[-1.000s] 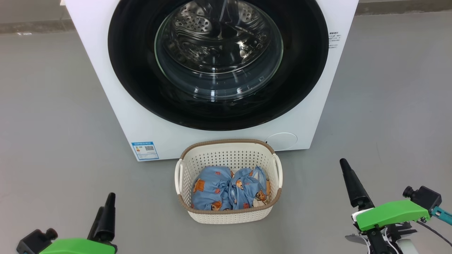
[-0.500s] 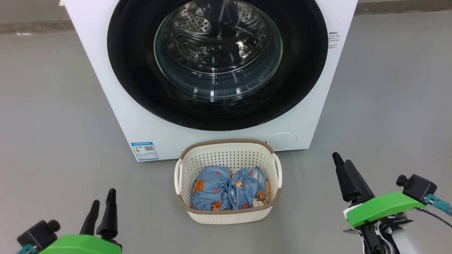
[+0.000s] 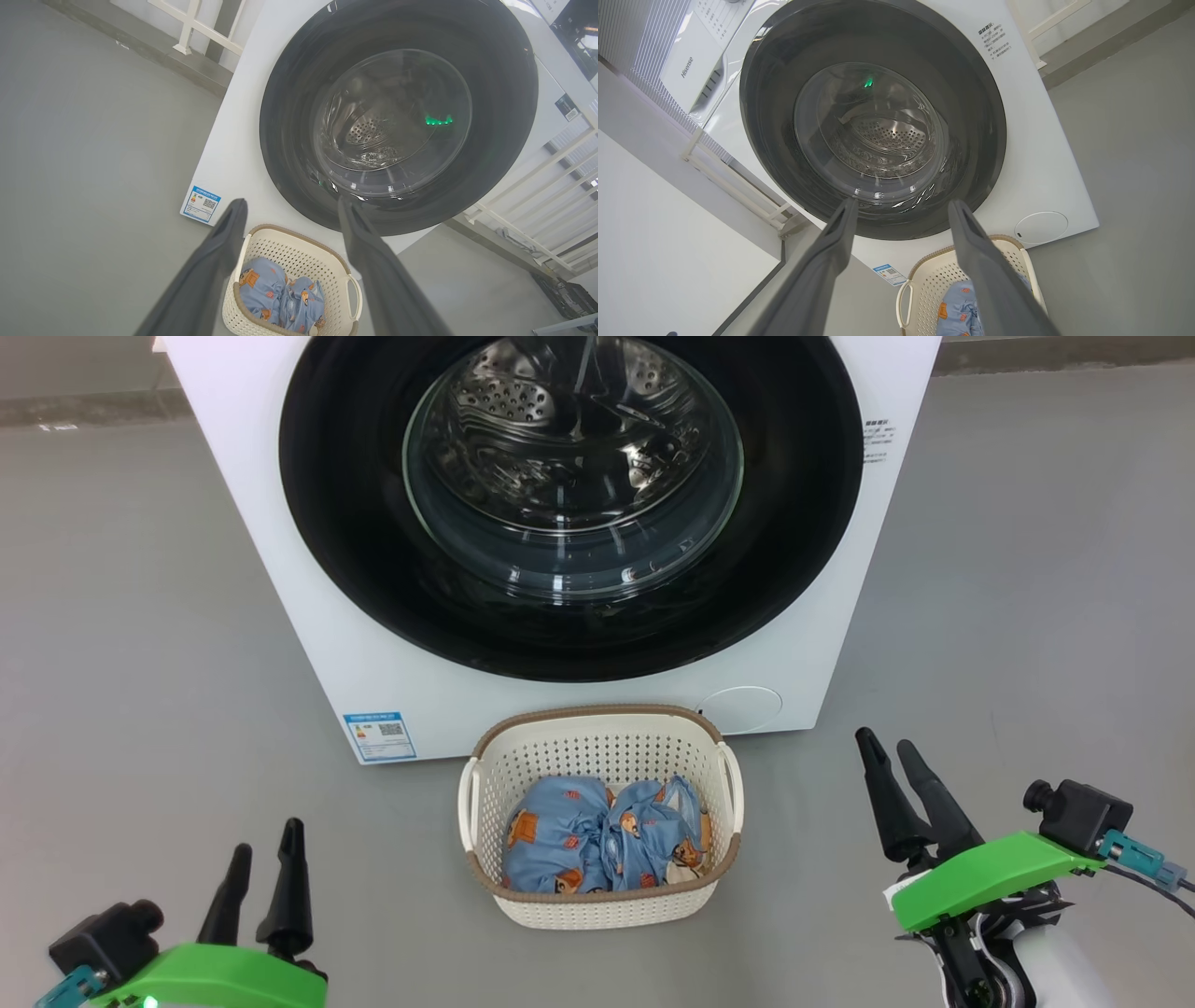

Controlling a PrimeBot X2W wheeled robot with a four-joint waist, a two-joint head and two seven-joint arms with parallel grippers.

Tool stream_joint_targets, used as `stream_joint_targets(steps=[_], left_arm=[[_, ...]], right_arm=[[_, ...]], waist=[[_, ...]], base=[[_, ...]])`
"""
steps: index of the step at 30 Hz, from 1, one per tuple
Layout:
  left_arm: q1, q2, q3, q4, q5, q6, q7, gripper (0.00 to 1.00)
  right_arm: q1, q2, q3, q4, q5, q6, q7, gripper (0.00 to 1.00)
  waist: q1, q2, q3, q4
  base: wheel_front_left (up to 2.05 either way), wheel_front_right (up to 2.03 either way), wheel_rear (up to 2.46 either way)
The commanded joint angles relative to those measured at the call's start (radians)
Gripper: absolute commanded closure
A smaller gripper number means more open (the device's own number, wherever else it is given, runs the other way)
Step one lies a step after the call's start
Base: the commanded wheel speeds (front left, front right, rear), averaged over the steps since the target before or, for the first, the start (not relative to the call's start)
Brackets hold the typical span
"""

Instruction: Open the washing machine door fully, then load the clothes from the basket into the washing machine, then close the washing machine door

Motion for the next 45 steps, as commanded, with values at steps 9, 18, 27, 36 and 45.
stream_joint_targets(steps=[9, 18, 27, 36, 45], left_arm=[[-0.054, 0.03, 0.008, -0.006, 0.152, 0.011, -0.038, 0.0], [-0.071, 0.048, 0.005, 0.032, 0.286, 0.055, -0.065, 0.0], [-0.076, 0.06, 0.008, 0.037, 0.395, 0.09, -0.088, 0.0], [-0.068, 0.071, 0.009, 0.041, 0.513, 0.125, -0.115, 0.0], [-0.061, 0.074, 0.019, 0.074, 0.555, 0.148, -0.128, 0.0]], right_arm=[[-0.069, -0.027, 0.048, -0.017, -0.126, 0.001, -0.038, 0.0], [-0.085, -0.018, 0.003, 0.023, -0.301, 0.001, -0.064, 0.0], [-0.092, 0.01, -0.047, 0.056, -0.464, 0.002, -0.088, 0.0], [-0.088, 0.013, -0.07, 0.084, -0.609, 0.002, -0.114, 0.0], [-0.087, 0.022, -0.088, 0.107, -0.685, 0.002, -0.128, 0.0]], waist=[[-0.0001, 0.0, 0.002, -0.004], [-0.0001, 0.0, 0.003, -0.008], [-0.0001, 0.0, -0.001, -0.01], [-0.0001, 0.0, -0.014, -0.01], [-0.0001, 0.0, -0.02, -0.011]], base=[[0.0, 0.0, 0.0], [0.0, 0.0, 0.0], [0.0, 0.0, 0.0], [0.0, 0.0, 0.0], [0.0, 0.0, 0.0]])
